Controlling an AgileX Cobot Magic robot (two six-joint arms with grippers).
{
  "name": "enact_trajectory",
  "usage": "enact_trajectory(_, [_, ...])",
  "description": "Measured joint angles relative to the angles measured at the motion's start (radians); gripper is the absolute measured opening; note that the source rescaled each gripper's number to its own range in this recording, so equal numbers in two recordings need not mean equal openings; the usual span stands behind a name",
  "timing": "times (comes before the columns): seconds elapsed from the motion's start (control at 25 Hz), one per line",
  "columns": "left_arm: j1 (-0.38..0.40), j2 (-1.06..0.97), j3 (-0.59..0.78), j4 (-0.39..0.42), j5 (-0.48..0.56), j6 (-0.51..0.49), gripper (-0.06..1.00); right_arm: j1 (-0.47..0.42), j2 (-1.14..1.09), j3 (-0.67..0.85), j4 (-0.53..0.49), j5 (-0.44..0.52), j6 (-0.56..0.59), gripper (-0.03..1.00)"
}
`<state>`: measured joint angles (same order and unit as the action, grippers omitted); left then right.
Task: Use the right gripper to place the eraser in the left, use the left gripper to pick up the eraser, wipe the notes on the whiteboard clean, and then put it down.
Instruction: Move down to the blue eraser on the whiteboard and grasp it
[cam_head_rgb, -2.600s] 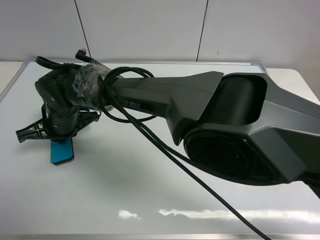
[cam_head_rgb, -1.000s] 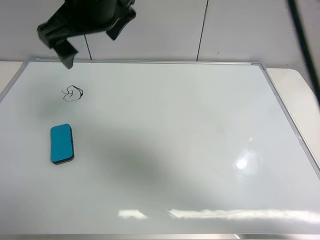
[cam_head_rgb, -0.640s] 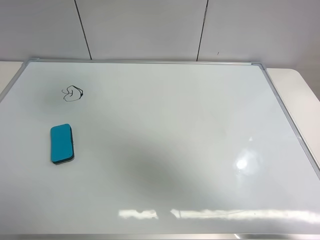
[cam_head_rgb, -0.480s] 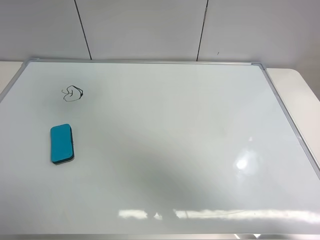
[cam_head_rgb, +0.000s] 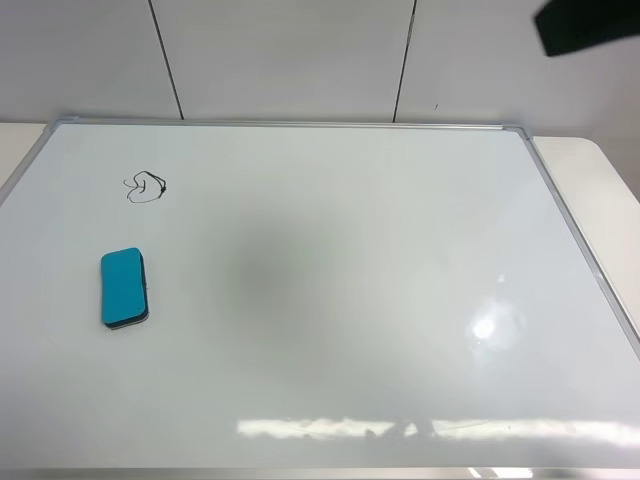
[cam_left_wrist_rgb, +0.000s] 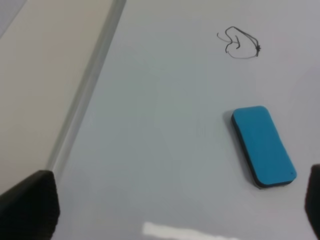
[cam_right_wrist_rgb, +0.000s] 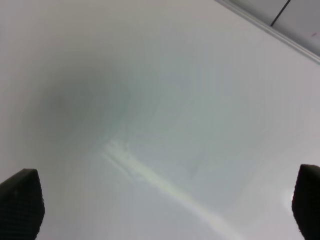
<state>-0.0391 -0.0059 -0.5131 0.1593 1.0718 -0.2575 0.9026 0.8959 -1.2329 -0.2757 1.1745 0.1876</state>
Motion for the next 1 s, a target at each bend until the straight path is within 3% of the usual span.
enact_trajectory(0.2, [0.000, 0.000, 0.000, 0.000, 0.000, 0.000, 1.00, 0.000, -0.337, 0.228, 0.003, -0.027, 0.074, 1.00])
enact_trajectory(0.56, [0.000, 0.000, 0.000, 0.001, 0.000, 0.000, 1.00, -0.012, -0.734, 0.541, -0.001, -0.041, 0.087, 1.00])
enact_trajectory(0.72, [0.000, 0.000, 0.000, 0.001, 0.000, 0.000, 1.00, -0.148, -0.847, 0.644, -0.003, -0.044, 0.086, 1.00])
enact_trajectory(0.84, [0.000, 0.000, 0.000, 0.001, 0.000, 0.000, 1.00, -0.314, -0.896, 0.679, 0.007, -0.054, 0.069, 1.00])
enact_trajectory(1.0, [0.000, 0.000, 0.000, 0.001, 0.000, 0.000, 1.00, -0.550, -0.898, 0.681, 0.046, -0.066, -0.060, 1.00])
